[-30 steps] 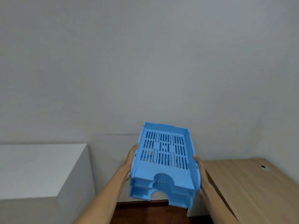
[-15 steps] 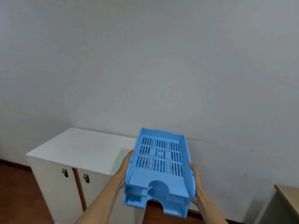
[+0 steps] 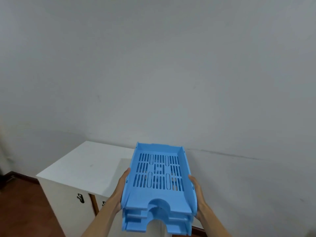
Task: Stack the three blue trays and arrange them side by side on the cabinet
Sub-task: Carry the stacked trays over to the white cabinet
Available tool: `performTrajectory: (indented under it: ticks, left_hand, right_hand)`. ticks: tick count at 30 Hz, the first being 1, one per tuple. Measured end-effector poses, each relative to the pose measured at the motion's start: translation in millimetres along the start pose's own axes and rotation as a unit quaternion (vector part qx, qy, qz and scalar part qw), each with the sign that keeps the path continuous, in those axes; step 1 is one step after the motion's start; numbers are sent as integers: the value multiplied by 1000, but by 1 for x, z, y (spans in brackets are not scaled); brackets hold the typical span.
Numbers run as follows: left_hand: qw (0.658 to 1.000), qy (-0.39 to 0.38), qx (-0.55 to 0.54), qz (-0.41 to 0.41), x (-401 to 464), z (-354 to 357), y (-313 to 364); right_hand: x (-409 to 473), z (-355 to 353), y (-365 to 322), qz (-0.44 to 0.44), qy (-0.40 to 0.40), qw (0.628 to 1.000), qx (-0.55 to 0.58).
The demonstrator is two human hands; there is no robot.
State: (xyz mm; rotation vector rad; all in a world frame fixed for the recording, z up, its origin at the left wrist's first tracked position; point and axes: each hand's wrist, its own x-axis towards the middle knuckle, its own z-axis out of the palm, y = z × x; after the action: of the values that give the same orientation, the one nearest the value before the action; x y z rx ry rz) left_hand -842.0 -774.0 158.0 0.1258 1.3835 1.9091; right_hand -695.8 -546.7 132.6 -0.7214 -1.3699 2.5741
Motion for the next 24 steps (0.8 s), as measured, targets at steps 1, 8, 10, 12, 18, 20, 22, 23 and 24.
performTrajectory:
  ticks: [1, 8, 10, 12, 18, 20, 22, 23, 24]
  left_hand:
    - [1000, 0, 0, 0, 13, -8, 3]
    - [999, -28, -27, -19, 98, -48, 28]
    - [998, -39, -38, -27, 116, -56, 33]
    - [997, -44, -44, -35, 129, -63, 39]
    - [996, -74, -37, -45, 157, -75, 62]
    - [994, -86, -36, -48, 162, -80, 67]
    - [994, -89, -41, -50, 165, -86, 68]
    - [994, -88, -37, -53, 167, -88, 68]
    - [994, -83, -33, -56, 168, -90, 68]
  right_hand:
    - [12, 2, 2, -2, -1, 1000, 3]
    - [91, 22, -2, -8, 52, 998, 28]
    - [106, 29, -4, -17, 61, 998, 27]
    - [117, 36, -6, -22, 63, 997, 32]
    - [147, 44, 2, -34, 59, 996, 56]
    - [151, 48, 8, -23, 66, 995, 72]
    - [154, 49, 13, -17, 59, 995, 81]
    - [155, 49, 15, -15, 57, 995, 77]
    - [155, 49, 15, -14, 63, 995, 71]
